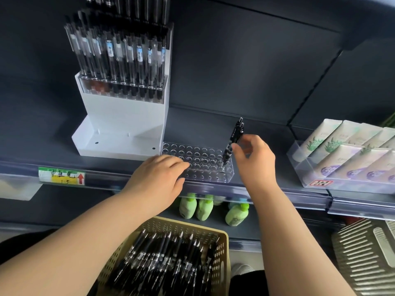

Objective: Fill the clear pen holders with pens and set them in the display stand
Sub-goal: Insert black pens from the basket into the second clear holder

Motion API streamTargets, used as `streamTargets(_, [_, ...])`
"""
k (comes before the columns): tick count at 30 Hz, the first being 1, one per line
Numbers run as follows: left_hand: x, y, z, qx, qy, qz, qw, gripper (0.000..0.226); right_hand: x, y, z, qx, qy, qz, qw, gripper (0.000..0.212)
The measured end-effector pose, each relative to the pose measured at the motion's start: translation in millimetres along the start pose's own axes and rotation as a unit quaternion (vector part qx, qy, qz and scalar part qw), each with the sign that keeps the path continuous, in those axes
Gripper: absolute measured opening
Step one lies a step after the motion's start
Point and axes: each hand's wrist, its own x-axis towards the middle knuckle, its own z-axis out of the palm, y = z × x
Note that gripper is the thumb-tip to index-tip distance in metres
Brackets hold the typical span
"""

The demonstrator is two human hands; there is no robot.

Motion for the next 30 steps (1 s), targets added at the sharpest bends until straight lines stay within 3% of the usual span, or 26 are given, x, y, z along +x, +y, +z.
streamTargets(7, [-6, 0, 1, 0.011, -0.014, 0.011, 1.0, 0.043, -13, 5, -1, -0.024, -0.047, 0.012, 0.999, 0.022])
streamTargets(15, [-25, -3, -2, 0.015, -0.018, 0.015, 1.0, 0.043, -71, -2, 12, -0.08, -0.118, -0.023, 0.99, 0.028])
streamTargets(19, [-47, -4, 7, 0.005, -0.059, -0.002, 0.998, 0.044, -113, -7, 28, -0.097, -0.177, -0.05, 0.978, 0.033])
streamTargets(25, [-79, 4, 32, 0.0, -0.131, 0.0, 0.991, 0.042, -158, 9, 60, -0.217, -0.345, -0.041, 0.912, 0.036])
streamTargets(30, [-106, 12, 70, 0.025, -0.313, -0.011, 0.949, 0.046, -178, 29, 76, -0.284, -0.451, -0.002, 0.846, 0.043])
